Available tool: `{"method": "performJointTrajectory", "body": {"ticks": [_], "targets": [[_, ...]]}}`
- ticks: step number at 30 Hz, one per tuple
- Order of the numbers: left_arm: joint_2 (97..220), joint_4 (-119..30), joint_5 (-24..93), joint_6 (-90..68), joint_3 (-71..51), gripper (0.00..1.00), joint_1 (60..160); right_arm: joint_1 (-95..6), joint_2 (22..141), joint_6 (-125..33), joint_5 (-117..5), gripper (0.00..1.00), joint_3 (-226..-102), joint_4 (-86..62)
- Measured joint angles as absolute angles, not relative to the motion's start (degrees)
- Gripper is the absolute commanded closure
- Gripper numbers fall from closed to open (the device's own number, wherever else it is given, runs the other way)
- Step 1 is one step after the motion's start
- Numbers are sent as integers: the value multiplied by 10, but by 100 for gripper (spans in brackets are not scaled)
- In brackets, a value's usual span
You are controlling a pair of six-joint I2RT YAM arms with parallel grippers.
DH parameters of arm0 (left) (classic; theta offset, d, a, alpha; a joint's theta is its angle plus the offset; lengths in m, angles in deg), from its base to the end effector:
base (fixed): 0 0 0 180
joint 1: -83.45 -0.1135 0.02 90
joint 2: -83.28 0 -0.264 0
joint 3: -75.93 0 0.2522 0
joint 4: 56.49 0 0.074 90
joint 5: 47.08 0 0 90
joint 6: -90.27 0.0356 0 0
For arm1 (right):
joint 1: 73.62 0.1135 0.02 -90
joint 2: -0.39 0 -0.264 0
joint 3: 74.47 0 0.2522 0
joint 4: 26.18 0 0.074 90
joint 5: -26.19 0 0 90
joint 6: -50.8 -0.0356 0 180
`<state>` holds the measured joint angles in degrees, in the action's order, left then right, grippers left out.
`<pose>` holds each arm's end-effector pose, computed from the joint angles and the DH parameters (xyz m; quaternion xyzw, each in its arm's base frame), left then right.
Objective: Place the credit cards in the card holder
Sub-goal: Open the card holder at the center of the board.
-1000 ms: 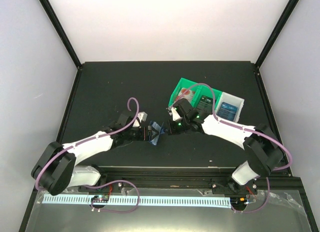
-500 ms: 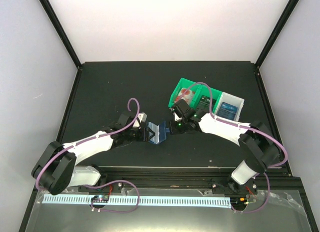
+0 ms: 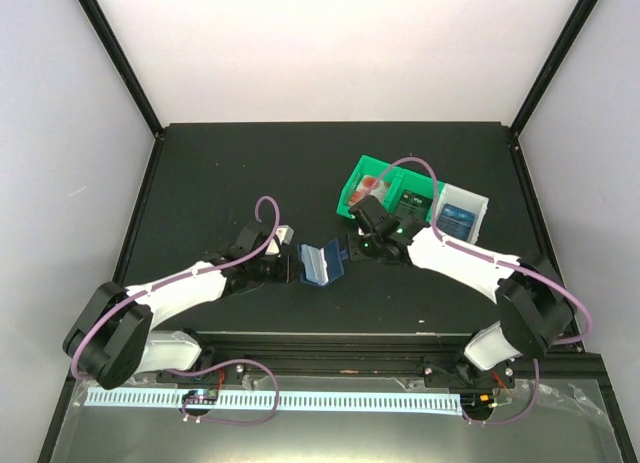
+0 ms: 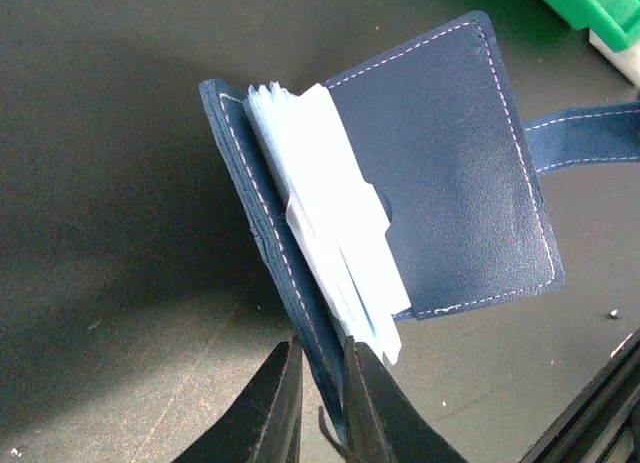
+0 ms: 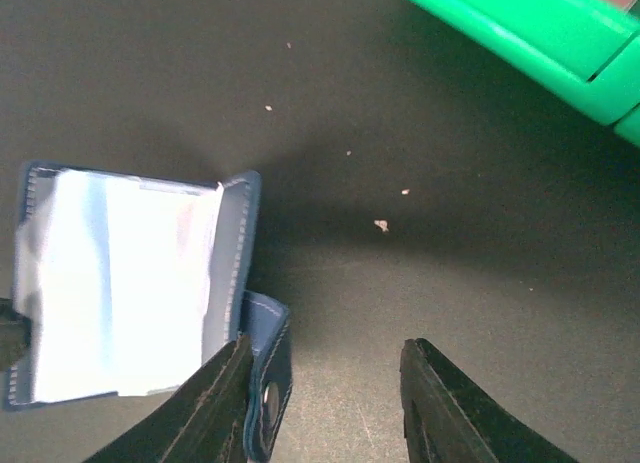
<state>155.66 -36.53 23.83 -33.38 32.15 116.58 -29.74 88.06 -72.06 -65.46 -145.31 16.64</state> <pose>0.1886 -0.1370 0.1637 0.0545 0.9226 -0.3215 0.2060 0.2213 0.2114 0.2097 -0.0889 0.9609 0.1516 0.2138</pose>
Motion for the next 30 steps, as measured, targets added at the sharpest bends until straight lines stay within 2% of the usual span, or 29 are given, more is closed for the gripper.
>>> {"method": "performJointTrajectory", "body": {"ticks": [3, 7, 14, 17, 30], "targets": [[1557, -363, 238, -333, 318, 98, 1166, -297, 857, -720, -659, 55, -1454, 168], [1557, -361, 238, -331, 311, 99, 1166, -294, 831, -711, -644, 50, -1457, 163], [1560, -357, 237, -332, 307, 98, 1166, -278, 827, -696, -599, 52, -1469, 143], [1561, -357, 236, -332, 305, 99, 1166, -267, 847, -692, -586, 55, -1480, 133], [1561, -355, 232, -334, 305, 99, 1166, -234, 1002, -681, -545, 55, -1527, 129]]}}
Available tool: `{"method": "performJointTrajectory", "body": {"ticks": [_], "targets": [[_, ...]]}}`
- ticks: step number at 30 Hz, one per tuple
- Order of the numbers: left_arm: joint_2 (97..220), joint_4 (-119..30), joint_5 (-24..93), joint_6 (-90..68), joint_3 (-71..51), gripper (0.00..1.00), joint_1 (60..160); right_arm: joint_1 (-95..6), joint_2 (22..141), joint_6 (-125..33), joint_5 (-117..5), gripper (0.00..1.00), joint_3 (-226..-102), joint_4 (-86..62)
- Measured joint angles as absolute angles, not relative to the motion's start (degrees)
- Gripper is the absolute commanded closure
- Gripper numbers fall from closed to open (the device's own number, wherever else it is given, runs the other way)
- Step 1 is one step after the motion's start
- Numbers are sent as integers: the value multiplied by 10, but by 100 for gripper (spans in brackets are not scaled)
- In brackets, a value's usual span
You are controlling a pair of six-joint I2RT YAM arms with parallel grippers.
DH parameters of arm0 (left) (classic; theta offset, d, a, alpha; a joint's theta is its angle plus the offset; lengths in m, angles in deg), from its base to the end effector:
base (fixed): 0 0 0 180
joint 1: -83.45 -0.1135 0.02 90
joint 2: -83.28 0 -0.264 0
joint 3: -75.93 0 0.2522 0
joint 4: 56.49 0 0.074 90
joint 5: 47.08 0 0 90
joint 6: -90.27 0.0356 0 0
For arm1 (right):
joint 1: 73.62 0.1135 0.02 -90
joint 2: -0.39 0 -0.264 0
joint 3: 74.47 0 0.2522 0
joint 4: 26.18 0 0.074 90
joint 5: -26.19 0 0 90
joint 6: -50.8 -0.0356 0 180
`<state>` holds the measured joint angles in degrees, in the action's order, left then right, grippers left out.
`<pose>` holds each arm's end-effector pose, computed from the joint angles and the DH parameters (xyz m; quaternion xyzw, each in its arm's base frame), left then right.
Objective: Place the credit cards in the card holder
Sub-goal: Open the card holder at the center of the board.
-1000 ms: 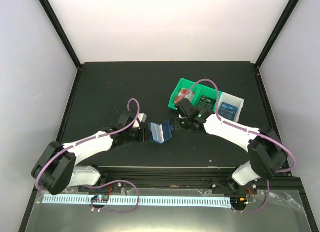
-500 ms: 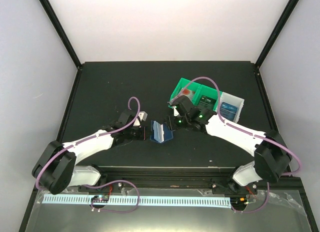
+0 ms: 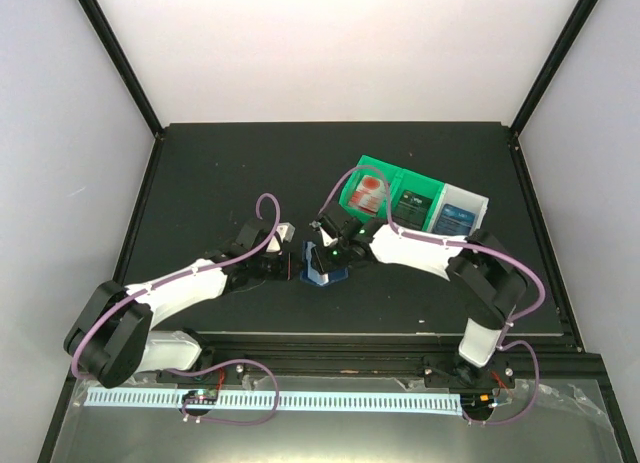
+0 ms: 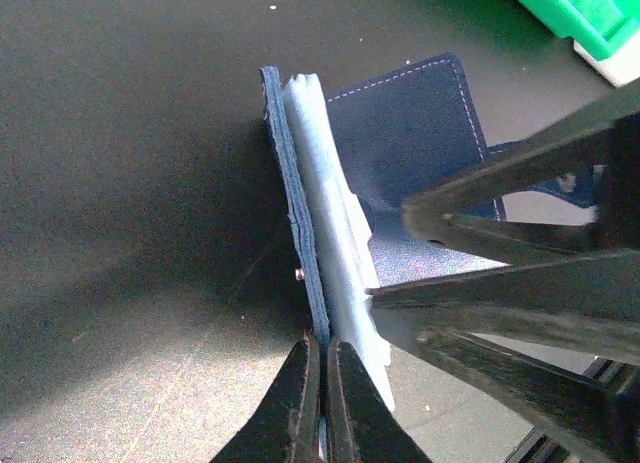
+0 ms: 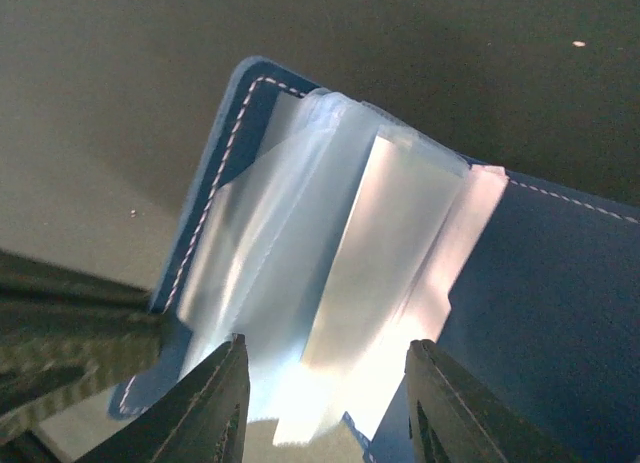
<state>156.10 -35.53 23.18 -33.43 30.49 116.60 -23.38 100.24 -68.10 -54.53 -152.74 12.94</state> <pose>0.1922 -0.1399 0.1694 0.0565 0.9211 -0.3267 0.2041 0.2214 0.2751 0.1857 -0.1987 0.9439 0.2209 0.1445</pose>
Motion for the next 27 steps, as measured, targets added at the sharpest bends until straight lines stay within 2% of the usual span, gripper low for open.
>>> {"method": "performJointTrajectory", "body": {"ticks": [6, 17, 21, 24, 27], "targets": [[1561, -354, 232, -337, 305, 98, 1166, -230, 1049, -667, -572, 56, -1553, 145], [1553, -350, 235, -343, 306, 99, 1166, -229, 1052, -695, -753, 55, -1553, 207], [1553, -350, 235, -344, 307, 99, 1166, -229, 1051, -699, -774, 56, -1553, 214], [1553, -350, 235, -345, 308, 98, 1166, -229, 1040, -693, -752, 63, -1550, 206], [1553, -350, 235, -345, 308, 99, 1166, -229, 1017, -684, -716, 82, -1549, 191]]}}
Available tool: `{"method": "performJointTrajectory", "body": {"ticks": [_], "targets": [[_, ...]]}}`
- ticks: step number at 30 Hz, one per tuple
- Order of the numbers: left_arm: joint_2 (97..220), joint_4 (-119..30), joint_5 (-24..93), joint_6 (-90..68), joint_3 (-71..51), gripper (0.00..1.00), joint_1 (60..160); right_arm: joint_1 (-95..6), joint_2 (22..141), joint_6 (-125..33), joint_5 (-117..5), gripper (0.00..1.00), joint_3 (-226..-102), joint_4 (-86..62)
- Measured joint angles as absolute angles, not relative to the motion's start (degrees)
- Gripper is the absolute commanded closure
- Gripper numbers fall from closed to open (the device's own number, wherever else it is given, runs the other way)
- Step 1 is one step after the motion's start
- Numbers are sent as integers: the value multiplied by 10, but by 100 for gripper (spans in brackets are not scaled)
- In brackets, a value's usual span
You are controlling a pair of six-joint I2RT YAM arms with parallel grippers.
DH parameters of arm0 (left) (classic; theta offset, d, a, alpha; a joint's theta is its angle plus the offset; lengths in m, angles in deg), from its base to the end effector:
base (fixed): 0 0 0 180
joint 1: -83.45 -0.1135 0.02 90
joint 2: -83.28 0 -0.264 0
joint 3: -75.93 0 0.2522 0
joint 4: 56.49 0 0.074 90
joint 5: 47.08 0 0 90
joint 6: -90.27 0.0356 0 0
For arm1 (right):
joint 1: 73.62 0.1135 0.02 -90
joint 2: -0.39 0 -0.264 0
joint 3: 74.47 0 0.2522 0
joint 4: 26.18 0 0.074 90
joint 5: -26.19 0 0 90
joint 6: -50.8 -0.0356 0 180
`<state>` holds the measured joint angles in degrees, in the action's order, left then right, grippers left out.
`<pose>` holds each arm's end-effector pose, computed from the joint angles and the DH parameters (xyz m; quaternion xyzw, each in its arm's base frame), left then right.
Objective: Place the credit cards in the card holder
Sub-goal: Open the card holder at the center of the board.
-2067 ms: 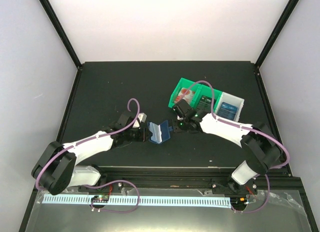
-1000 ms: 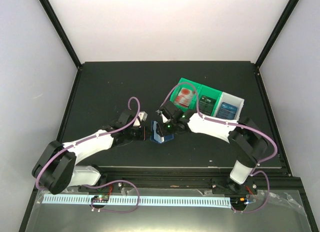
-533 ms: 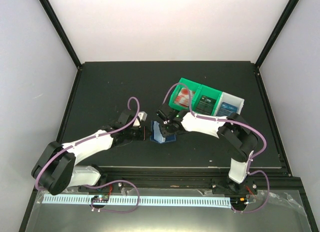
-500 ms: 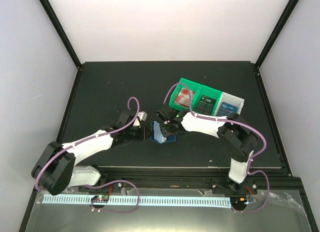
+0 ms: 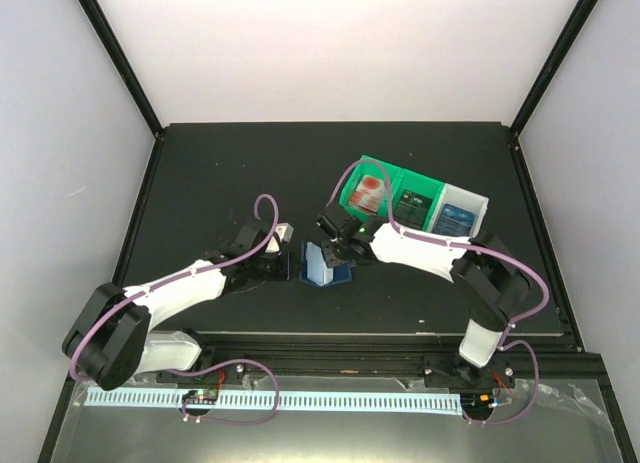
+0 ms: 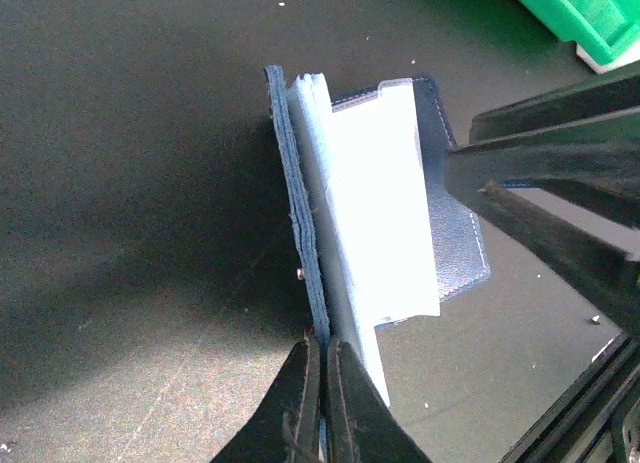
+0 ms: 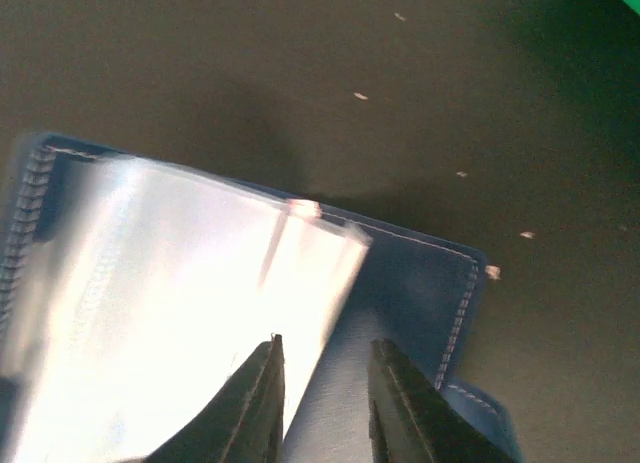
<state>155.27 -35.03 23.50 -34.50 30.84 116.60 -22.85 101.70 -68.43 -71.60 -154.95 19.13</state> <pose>0.1901 -0.1383 0.1701 0.0469 0.9221 -0.3265 0.2025 0.2262 0.2694 0.1828 -0.1686 0.9616 0.0817 0.2007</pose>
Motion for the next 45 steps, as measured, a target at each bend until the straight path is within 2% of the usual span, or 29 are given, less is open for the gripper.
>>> {"method": "performJointTrajectory", "body": {"ticks": [2, 8, 11, 16, 19, 25, 28, 31, 37, 45], "targets": [[1553, -350, 235, -346, 308, 98, 1166, -229, 998, -685, -691, 91, -1549, 177], [1553, -350, 235, -350, 309, 98, 1166, -229, 970, -682, -661, 93, -1545, 144], [1553, -350, 235, -351, 309, 98, 1166, -229, 974, -682, -638, 89, -1544, 134], [1553, -352, 235, -355, 312, 94, 1166, -229, 1010, -688, -612, 75, -1546, 122], [1553, -352, 239, -361, 318, 85, 1166, -229, 1052, -692, -604, 70, -1547, 121], [1552, -342, 263, -373, 323, 58, 1166, -227, 1088, -695, -601, 57, -1556, 125], [1543, -336, 279, -378, 324, 54, 1166, -222, 1097, -695, -610, 52, -1569, 129], [1530, -330, 295, -381, 324, 54, 1166, -213, 1107, -694, -627, 50, -1581, 138], [1487, -329, 328, -392, 338, 64, 1166, -194, 1120, -695, -680, 51, -1595, 149], [1471, -373, 313, -401, 385, 76, 1166, -189, 1121, -708, -697, 62, -1595, 149]]}}
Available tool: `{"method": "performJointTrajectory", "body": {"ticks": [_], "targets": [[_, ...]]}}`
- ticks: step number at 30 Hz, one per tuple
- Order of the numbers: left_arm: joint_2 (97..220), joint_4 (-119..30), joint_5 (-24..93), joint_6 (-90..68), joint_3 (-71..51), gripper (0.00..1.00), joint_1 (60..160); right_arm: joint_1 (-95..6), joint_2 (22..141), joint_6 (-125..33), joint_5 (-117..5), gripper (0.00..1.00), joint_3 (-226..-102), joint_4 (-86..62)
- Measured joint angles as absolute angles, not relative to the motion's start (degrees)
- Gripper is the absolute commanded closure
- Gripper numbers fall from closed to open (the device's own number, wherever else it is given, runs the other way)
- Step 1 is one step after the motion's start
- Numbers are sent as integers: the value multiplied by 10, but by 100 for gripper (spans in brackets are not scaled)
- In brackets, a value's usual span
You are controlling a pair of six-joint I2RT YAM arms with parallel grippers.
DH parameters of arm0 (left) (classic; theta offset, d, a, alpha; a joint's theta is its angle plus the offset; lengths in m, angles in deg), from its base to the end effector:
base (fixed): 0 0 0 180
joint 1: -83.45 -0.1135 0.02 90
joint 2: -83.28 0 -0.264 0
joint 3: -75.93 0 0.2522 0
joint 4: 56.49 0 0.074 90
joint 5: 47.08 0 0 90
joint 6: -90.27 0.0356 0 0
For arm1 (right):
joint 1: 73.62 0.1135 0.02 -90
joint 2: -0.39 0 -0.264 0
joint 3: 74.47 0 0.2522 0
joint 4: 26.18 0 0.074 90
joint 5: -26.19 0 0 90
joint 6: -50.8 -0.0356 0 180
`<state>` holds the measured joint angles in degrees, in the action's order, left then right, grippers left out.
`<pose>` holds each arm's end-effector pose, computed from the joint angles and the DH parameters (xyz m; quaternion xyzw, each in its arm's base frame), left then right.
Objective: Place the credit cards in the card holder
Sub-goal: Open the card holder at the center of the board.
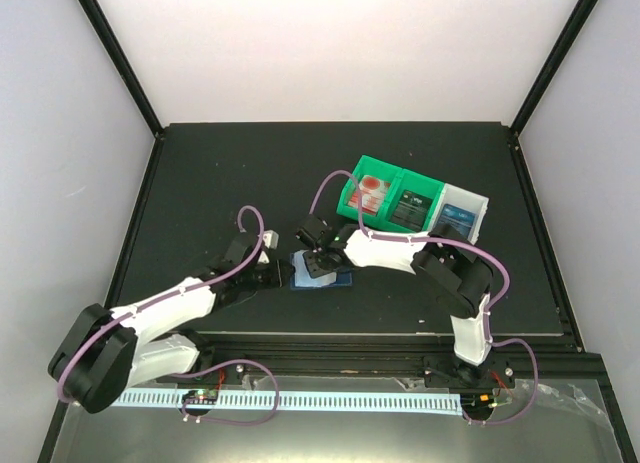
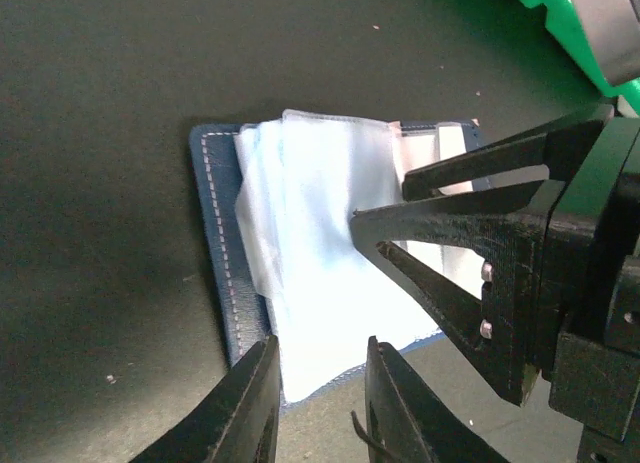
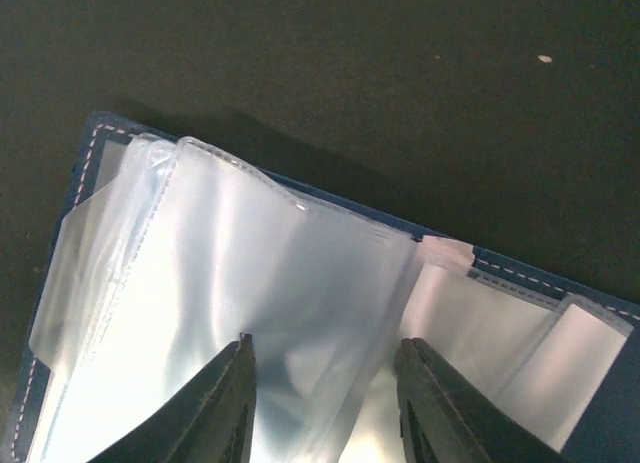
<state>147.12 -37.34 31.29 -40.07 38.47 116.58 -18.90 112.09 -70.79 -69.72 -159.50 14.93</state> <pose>0.1684 -0.1185 0.1607 -0.0196 0.9215 -0.3003 0.2456 0.2250 0.3116 0.1443 -0.1867 0.9621 0.0947 0.1750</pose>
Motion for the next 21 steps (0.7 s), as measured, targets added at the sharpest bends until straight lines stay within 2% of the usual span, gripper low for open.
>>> {"method": "performJointTrajectory", "body": {"ticks": [3, 9, 14, 21], "targets": [[1484, -401, 294, -405, 394, 78, 1166, -190, 1121, -713, -696, 74, -1595, 149], [1507, -441, 268, -407, 396, 78, 1166, -190, 1116, -728, -688, 76, -1594, 152], [1521, -456, 260, -407, 396, 78, 1166, -190, 1108, -737, -682, 60, -1591, 162], [1531, -458, 257, -406, 395, 77, 1166, -193, 1062, -740, -677, 56, -1588, 176]]}}
